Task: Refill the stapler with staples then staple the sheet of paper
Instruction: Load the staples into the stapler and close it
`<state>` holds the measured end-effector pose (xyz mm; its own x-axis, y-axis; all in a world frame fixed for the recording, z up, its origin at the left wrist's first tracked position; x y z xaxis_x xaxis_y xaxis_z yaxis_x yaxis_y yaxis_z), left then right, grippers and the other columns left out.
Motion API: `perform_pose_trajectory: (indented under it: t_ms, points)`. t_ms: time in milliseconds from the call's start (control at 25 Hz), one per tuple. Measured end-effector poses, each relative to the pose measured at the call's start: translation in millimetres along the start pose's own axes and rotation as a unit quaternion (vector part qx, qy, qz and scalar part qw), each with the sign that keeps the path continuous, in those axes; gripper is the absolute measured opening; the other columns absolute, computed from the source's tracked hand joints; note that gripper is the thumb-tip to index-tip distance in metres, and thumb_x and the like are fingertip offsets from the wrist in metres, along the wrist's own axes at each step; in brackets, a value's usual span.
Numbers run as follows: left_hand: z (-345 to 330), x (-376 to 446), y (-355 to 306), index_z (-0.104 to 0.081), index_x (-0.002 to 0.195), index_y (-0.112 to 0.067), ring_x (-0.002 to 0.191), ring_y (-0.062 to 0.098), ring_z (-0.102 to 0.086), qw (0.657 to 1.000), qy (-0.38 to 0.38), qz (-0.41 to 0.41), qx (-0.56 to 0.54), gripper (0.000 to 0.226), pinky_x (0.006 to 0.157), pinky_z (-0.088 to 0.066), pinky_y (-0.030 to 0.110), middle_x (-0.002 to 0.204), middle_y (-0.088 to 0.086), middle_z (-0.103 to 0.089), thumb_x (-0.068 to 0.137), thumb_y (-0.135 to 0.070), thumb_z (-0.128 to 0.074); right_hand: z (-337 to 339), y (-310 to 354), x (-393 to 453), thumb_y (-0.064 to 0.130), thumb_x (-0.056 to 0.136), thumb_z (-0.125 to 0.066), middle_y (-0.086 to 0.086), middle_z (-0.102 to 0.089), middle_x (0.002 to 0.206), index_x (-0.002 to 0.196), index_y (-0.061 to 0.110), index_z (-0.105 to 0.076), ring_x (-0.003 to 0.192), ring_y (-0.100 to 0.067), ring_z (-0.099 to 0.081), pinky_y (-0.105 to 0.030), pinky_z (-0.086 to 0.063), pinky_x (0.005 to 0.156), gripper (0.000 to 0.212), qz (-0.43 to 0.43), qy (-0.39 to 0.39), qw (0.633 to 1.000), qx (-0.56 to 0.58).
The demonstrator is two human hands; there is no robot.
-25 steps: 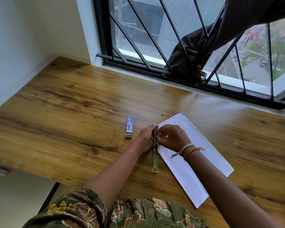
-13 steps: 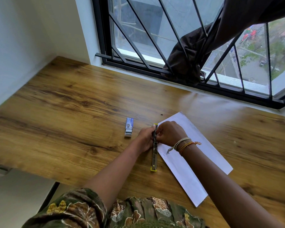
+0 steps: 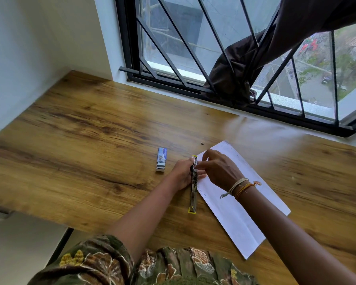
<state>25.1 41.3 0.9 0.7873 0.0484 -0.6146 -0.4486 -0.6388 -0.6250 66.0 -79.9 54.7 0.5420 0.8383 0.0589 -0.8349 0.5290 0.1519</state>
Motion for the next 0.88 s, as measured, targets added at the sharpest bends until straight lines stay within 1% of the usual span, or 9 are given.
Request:
perform_pose_trajectory:
  t_ms: [80,200,320,480,520,600,720,840,880]
  points:
    - [0.8,-0.6,-0.8,-0.058,0.094,0.002,0.068,0.028,-0.069,1.000,0.000,0.001,-0.006,0.036,0.058,-0.061,0.031,0.088,0.021,-0.064,0.105,-0.023,-0.033,-3.4,-3.1,-2.4,-0.008,0.081,-0.056,-0.012,-0.061,0.097,0.096,0.024,-0.074,0.076,-0.029,-0.059,-0.035,-0.049,0.059,0.040,0.036,-0.017,0.999,-0.024]
    - [2.1,0.1,-0.2,-0.059,0.089,0.001,0.054,0.022,-0.070,1.000,0.004,-0.004,-0.012,0.036,0.054,-0.061,0.030,0.085,0.020,-0.064,0.104,-0.021,-0.035,-8.6,-8.6,-3.7,-0.012,0.076,-0.058,-0.012,-0.062,0.094,0.095,0.026,-0.074,0.074,-0.026,-0.059,-0.035,-0.050,0.057,0.044,0.066,-0.040,0.996,-0.032]
    - [3.1,0.7,0.1,-0.059,0.089,0.002,0.055,0.023,-0.071,1.000,0.010,-0.010,-0.014,0.036,0.056,-0.060,0.031,0.085,0.019,-0.066,0.104,-0.020,-0.034,-13.2,-15.0,-1.6,-0.011,0.075,-0.053,-0.011,-0.062,0.095,0.098,0.027,-0.071,0.075,-0.024,-0.058,-0.034,-0.051,0.061,0.048,0.081,-0.048,0.994,-0.053]
    - [1.7,-0.4,1.5,-0.058,0.090,0.002,0.061,0.025,-0.072,1.000,0.013,-0.013,-0.005,0.037,0.060,-0.060,0.030,0.075,0.020,-0.070,0.105,-0.020,-0.032,-14.8,-23.5,5.0,-0.015,0.067,-0.056,-0.012,-0.062,0.100,0.102,0.024,-0.067,0.078,-0.024,-0.059,-0.037,-0.054,0.068,0.054,0.082,-0.068,0.990,-0.089]
    - [1.3,-0.3,1.4,-0.059,0.090,0.002,0.062,0.024,-0.072,1.000,0.012,-0.013,-0.001,0.037,0.061,-0.060,0.030,0.076,0.021,-0.070,0.104,-0.020,-0.032,-15.9,-25.0,6.4,-0.015,0.066,-0.055,-0.012,-0.061,0.102,0.104,0.024,-0.066,0.081,-0.025,-0.060,-0.037,-0.054,0.071,0.055,0.082,-0.066,0.990,-0.098]
    - [1.0,0.4,1.9,-0.059,0.090,0.002,0.063,0.024,-0.072,1.000,0.010,-0.011,0.003,0.038,0.062,-0.059,0.029,0.083,0.022,-0.068,0.104,-0.021,-0.033,-18.2,-27.9,8.5,-0.013,0.066,-0.054,-0.013,-0.060,0.106,0.105,0.023,-0.065,0.086,-0.027,-0.060,-0.038,-0.052,0.076,0.055,0.063,-0.070,0.989,-0.112]
    - [1.0,0.2,2.1,-0.059,0.089,0.003,0.064,0.024,-0.072,1.000,0.007,-0.007,0.000,0.037,0.061,-0.059,0.029,0.081,0.020,-0.070,0.104,-0.021,-0.034,-21.5,-29.4,7.5,-0.011,0.068,-0.052,-0.014,-0.059,0.112,0.107,0.023,-0.062,0.091,-0.029,-0.059,-0.039,-0.049,0.080,0.053,0.020,-0.084,0.990,-0.115]
    - [1.1,0.6,2.0,-0.060,0.090,0.001,0.061,0.025,-0.072,1.000,-0.001,-0.017,0.001,0.033,0.059,-0.060,0.030,0.072,0.019,-0.071,0.103,-0.018,-0.037,-26.7,-27.6,0.9,-0.012,0.068,-0.048,-0.013,-0.059,0.111,0.109,0.023,-0.062,0.092,-0.026,-0.058,-0.037,-0.050,0.080,0.055,0.059,-0.090,0.989,-0.102]
    - [0.8,0.6,1.7,-0.060,0.089,0.001,0.060,0.025,-0.072,1.000,-0.002,-0.019,-0.002,0.032,0.059,-0.060,0.030,0.074,0.020,-0.070,0.103,-0.018,-0.037,-27.7,-27.3,-1.2,-0.012,0.068,-0.048,-0.013,-0.059,0.112,0.110,0.023,-0.061,0.092,-0.027,-0.058,-0.038,-0.050,0.081,0.056,0.066,-0.084,0.989,-0.104]
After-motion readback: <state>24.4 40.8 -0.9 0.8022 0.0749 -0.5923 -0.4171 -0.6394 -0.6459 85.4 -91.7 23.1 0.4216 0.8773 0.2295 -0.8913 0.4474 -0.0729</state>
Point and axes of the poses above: each hand's wrist, its own x-axis towards the middle knuckle, its own z-axis out of the back of the hand, y = z × x, the point moved 1 cm from there along x, towards the middle knuckle
